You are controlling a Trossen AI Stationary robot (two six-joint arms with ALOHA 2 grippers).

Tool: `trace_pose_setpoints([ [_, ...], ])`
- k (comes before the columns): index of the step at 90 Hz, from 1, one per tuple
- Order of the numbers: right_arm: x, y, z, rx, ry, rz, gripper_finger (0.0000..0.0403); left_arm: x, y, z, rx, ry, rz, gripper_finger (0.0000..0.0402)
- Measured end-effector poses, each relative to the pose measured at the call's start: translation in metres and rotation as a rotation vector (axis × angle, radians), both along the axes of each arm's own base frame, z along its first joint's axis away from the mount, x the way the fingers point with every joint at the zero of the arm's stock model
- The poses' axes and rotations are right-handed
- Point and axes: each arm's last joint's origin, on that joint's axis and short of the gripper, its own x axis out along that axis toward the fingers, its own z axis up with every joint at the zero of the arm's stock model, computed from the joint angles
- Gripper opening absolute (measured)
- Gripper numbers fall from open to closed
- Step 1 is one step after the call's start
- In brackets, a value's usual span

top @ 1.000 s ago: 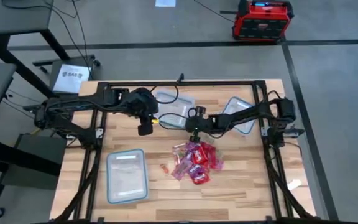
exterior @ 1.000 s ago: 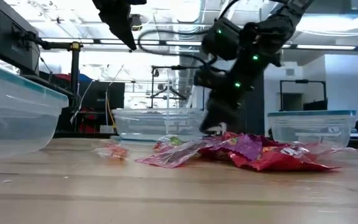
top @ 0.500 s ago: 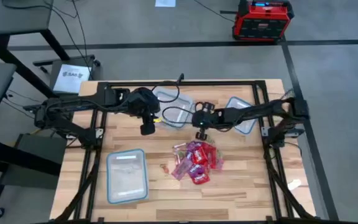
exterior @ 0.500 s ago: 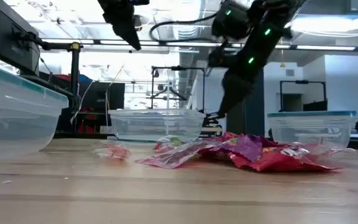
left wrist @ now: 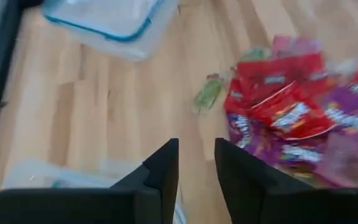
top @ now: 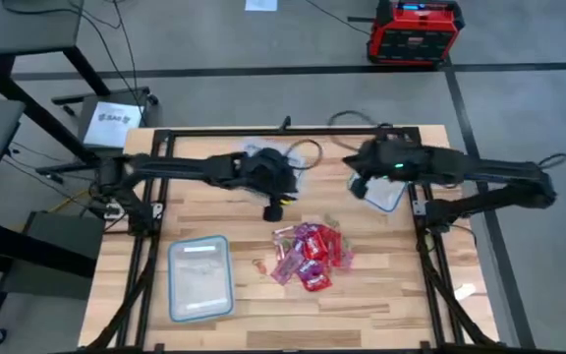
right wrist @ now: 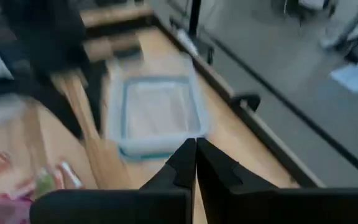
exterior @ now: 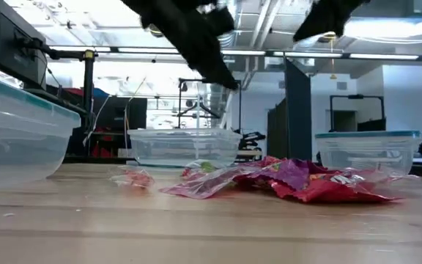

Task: Sort candy
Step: Open the top left transparent bin

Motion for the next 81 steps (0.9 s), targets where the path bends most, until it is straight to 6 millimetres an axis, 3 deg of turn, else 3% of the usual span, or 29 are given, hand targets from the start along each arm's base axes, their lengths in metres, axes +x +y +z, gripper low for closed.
trace_pose_setpoints([
  [15,-0.016,0.002,0.01,-0.018,-0.057,0.005,0.0,0.041,0.009,-0.02,0.043,0.108,-0.048,0.0081],
  [35,-0.01,0.001,0.002,-0.025,0.021,0.015,0.0,0.08,0.019,-0.053,0.068,0.311,-0.084,0.0081],
  [53,-0.001,0.0,-0.005,-0.018,0.07,0.021,0.0,0.096,0.036,-0.09,0.103,0.448,0.0,0.0081],
  [81,0.001,0.009,-0.006,-0.01,0.071,0.063,0.0,0.088,0.062,-0.101,0.08,0.548,0.172,0.0081],
])
